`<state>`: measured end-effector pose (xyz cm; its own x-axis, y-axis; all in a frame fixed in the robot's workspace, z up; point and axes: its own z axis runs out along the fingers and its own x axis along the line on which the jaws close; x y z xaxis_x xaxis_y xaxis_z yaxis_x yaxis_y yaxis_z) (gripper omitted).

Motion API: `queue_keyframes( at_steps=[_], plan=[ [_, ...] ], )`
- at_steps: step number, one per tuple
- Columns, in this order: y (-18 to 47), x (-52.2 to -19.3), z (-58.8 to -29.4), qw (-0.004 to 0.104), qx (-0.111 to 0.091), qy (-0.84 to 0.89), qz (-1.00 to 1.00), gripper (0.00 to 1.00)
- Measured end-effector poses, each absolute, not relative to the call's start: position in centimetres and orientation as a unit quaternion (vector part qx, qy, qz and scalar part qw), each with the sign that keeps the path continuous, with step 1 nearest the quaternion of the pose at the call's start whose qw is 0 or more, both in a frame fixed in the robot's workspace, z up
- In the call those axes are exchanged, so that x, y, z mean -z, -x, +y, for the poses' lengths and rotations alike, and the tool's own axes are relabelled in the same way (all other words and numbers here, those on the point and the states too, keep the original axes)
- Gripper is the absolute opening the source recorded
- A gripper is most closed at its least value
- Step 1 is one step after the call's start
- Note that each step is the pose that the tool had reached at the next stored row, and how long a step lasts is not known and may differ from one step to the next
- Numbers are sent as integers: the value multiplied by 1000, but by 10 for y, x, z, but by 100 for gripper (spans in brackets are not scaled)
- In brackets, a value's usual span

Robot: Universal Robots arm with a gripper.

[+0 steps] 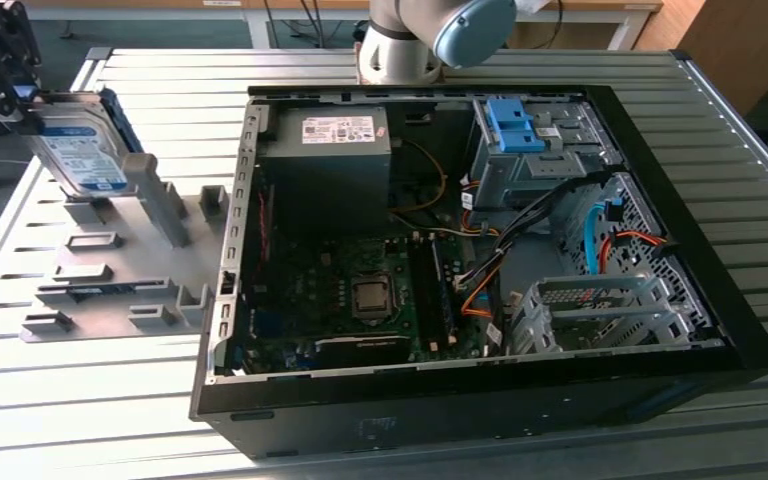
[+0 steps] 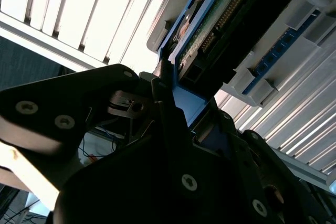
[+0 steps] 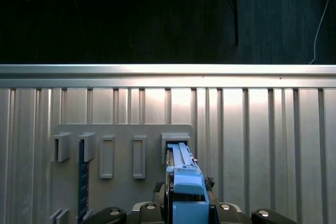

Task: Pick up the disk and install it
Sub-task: 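Pick up the disk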

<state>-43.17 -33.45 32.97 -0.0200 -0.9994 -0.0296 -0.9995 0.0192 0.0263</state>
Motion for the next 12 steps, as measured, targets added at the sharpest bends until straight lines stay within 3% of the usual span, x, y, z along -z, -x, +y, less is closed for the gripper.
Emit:
queue_keyframes(
  at_steps=[12],
  plan=[
    [432,-333,-335,1,-20,700,714,37]
  ],
)
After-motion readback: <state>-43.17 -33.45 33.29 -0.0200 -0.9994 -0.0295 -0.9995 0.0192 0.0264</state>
